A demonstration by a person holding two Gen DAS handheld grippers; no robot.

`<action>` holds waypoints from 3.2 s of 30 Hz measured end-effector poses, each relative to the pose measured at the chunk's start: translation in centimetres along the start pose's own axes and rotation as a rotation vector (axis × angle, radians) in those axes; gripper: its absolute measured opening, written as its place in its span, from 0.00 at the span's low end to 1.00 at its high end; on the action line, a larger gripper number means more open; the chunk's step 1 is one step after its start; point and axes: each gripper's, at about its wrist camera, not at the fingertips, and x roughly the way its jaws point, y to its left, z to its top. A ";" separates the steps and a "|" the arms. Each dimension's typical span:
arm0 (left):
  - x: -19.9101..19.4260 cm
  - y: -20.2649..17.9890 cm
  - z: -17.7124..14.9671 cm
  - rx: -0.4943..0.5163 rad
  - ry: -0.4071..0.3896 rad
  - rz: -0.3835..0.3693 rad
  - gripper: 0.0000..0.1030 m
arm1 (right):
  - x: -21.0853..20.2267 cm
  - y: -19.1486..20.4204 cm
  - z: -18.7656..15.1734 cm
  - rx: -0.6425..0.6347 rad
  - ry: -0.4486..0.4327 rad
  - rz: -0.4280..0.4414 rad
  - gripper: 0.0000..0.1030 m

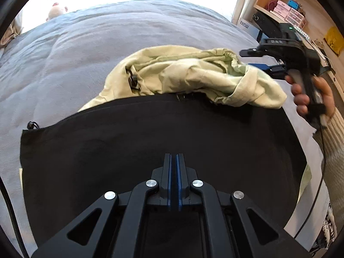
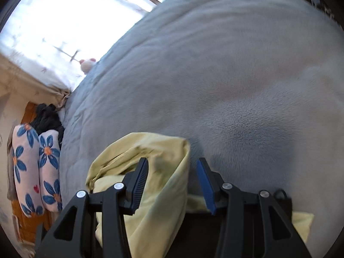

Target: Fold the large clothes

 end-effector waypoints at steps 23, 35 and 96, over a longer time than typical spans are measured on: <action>-7.9 2.8 -2.9 -0.120 -0.115 -0.025 0.03 | -9.4 23.5 -13.0 -0.939 -0.229 0.209 0.21; -14.2 4.5 -10.4 -0.149 -0.067 -0.056 0.07 | -7.7 20.8 -33.8 -1.346 -0.059 -0.086 0.25; -6.0 -3.9 -6.4 -0.277 -0.267 0.029 0.15 | -4.2 13.1 -26.6 -0.408 -0.183 -0.057 0.28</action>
